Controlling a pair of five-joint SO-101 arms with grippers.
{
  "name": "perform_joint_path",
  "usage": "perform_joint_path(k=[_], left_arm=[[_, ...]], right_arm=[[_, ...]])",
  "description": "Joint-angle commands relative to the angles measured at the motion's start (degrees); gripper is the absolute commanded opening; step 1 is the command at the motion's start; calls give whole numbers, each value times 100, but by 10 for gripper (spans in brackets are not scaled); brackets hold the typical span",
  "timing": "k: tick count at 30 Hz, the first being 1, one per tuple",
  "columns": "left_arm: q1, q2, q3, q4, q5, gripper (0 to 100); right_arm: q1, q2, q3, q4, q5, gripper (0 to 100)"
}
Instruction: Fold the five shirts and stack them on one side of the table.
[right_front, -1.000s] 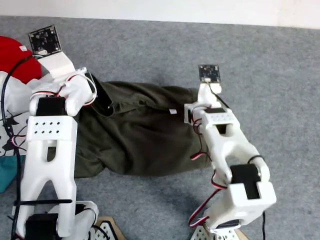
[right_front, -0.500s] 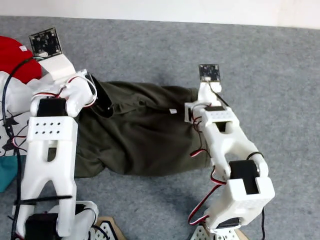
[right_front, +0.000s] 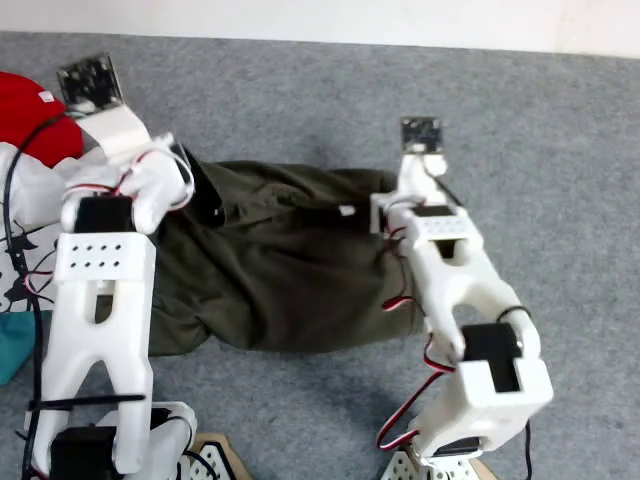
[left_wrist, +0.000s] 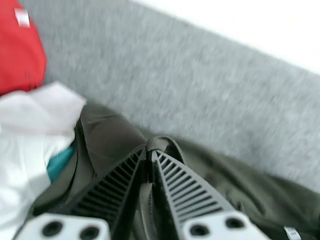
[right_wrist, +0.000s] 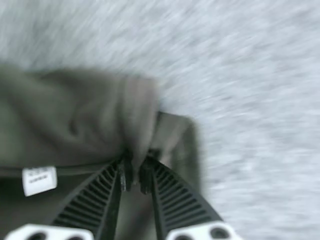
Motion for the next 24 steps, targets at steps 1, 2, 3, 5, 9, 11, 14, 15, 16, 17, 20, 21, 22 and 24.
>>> perform_joint_path(k=[1, 2, 3, 5, 9, 11, 14, 15, 16, 17, 20, 21, 22, 24], left_arm=[[-22, -251, -910, -97, 35, 7], [-22, -259, -1077, -97, 35, 7], [-22, -259, -1253, -88, 35, 7], [4, -259, -1631, 70, 53, 7], [-13, -462, -2545, 905, 589, 7], [-13, -752, -2870, 1248, 624, 7], [-13, -1341, -3213, 1679, 633, 7], [-13, -1543, -3336, 1802, 633, 7], [-13, -1754, -3459, 1943, 633, 7], [-22, -1965, -3591, 2084, 633, 7], [-40, -2536, -4004, 2462, 607, 7], [-127, -2712, -4145, 2532, 607, 7], [-242, -2862, -4259, 2567, 607, 7], [-470, -3108, -4523, 2567, 607, 7]], right_arm=[[435, -1209, -92, -66, -62, 6], [505, -1578, 13, -66, -62, 6], [567, -1991, 119, -66, -62, 6], [629, -2870, 338, -57, -35, 6], [664, -4558, 549, 637, -26, 5], [629, -5262, 391, 1156, -26, 5], [629, -6062, -22, 1754, -26, 5], [629, -6246, -224, 1956, -26, 5], [629, -6369, -462, 2167, -26, 5], [629, -6448, -734, 2404, -26, 5], [629, -6466, -1684, 3213, -26, 5], [629, -6457, -1991, 3468, -26, 5], [629, -6440, -2290, 3670, -26, 5], [629, -6422, -2905, 4066, -26, 5]])
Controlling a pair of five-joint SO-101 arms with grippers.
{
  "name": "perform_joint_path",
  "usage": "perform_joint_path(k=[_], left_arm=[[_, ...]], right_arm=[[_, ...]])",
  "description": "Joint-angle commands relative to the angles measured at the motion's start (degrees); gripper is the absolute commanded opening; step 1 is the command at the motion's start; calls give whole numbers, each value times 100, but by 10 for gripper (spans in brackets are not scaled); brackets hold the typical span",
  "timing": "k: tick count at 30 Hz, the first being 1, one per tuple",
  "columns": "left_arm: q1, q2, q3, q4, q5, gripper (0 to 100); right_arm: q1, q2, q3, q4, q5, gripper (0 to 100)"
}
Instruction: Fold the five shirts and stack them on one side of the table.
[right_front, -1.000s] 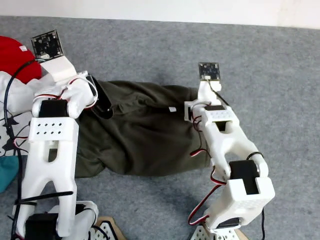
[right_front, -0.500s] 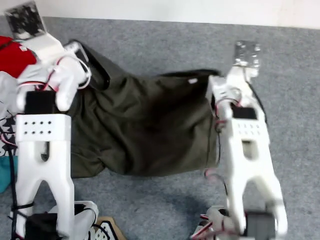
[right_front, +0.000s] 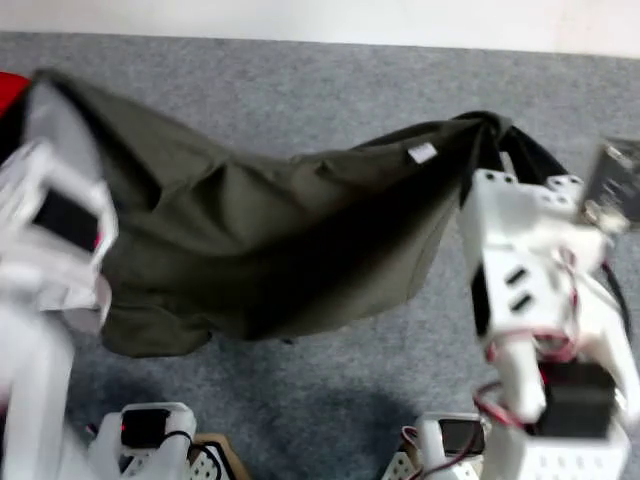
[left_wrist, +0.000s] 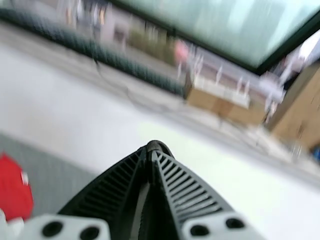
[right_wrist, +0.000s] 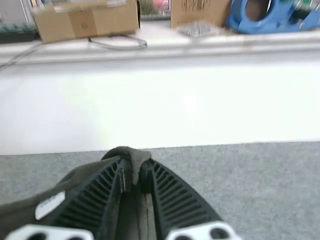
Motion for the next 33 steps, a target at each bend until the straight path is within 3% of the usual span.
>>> perform_joint_path(k=[1, 10, 17, 21, 27, 33], left_arm=[[-479, -602, -725, 53, 35, 7], [-1218, -945, -2009, 53, 35, 7], [-1226, -927, -2510, 44, 26, 7], [-1235, -681, -2325, 44, 26, 7], [-1912, 611, -1349, 18, 70, 7], [-1648, 2035, -558, -818, 79, 7]], right_arm=[[75, -84, -1376, 673, -26, 5], [75, -84, -3705, 1367, 422, 5], [101, -84, -4004, 1596, 580, 5], [180, -48, -3952, 1965, 580, 5], [760, 462, -3020, 2026, 580, 5], [752, 875, -1270, 567, 536, 5]])
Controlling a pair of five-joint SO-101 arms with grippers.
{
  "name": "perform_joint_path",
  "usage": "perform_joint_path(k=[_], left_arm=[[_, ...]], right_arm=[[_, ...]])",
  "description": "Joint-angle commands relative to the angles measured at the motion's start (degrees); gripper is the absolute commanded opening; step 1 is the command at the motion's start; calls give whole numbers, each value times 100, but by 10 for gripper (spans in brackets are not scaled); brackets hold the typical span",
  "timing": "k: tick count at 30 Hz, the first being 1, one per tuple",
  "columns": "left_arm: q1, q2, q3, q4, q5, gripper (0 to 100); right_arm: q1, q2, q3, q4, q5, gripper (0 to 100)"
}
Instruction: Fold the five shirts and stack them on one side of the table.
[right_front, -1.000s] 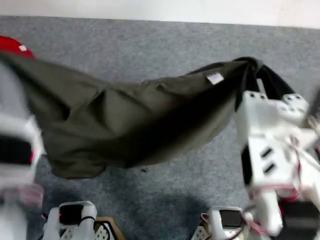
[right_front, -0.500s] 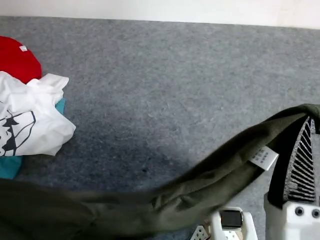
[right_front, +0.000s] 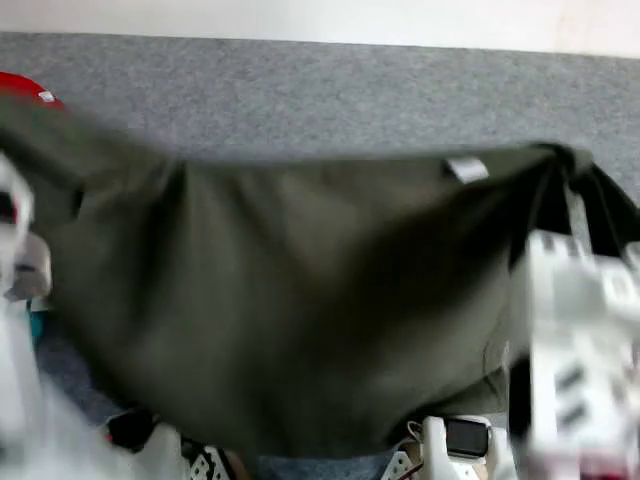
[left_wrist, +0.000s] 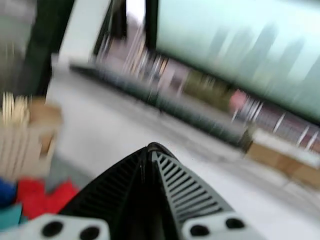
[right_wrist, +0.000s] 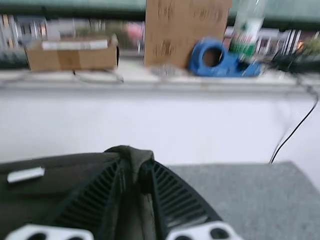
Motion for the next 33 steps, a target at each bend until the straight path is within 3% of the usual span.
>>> perform_joint_path(k=[1, 9, 16, 22, 33], left_arm=[[207, 1051, 497, -730, 53, 7], [857, 2642, 1191, -2426, 26, 7], [1165, 4224, 637, -3200, 35, 7], [1226, 6018, -1420, -3200, 26, 7], [1411, 9033, -5596, -1741, 0, 7]], right_arm=[[101, 382, 1112, -1226, 9, 5], [-57, 1631, 3064, -4154, 9, 5], [-242, 3187, 3213, -6229, 9, 5], [-286, 4374, 2818, -7626, 53, 5], [-277, 6246, 989, -7679, 26, 5]])
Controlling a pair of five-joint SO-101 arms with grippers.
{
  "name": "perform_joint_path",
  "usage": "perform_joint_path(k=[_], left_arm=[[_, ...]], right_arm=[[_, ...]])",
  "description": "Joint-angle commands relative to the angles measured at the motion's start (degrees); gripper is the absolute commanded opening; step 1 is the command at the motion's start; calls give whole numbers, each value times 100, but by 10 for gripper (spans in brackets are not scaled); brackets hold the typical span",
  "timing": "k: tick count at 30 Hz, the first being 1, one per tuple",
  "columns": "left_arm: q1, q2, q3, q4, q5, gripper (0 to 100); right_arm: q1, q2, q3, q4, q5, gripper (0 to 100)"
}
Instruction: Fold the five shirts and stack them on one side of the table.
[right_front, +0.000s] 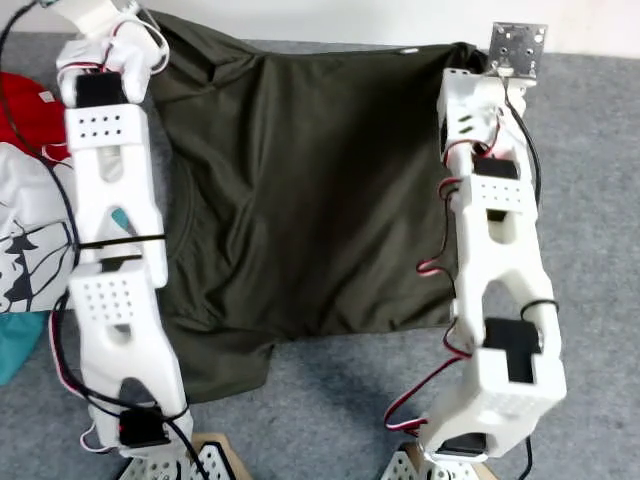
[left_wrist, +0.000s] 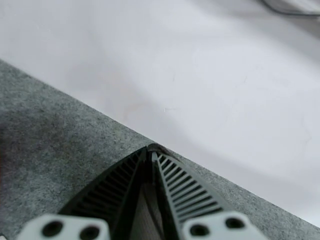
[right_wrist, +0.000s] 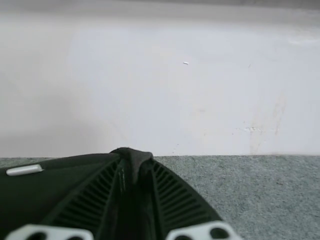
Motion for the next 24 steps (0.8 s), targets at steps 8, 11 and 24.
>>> perform_joint_path(k=[8, 11, 24], left_arm=[[189, 593, -2422, 2699, 18, 7], [215, 391, -2844, 3903, 26, 7], [198, -40, -1824, 5591, 0, 6]], right_arm=[[-13, -154, -857, 2220, 9, 5], [-31, -391, -919, 2985, 9, 5], [-22, -1420, -892, 5780, 62, 5]])
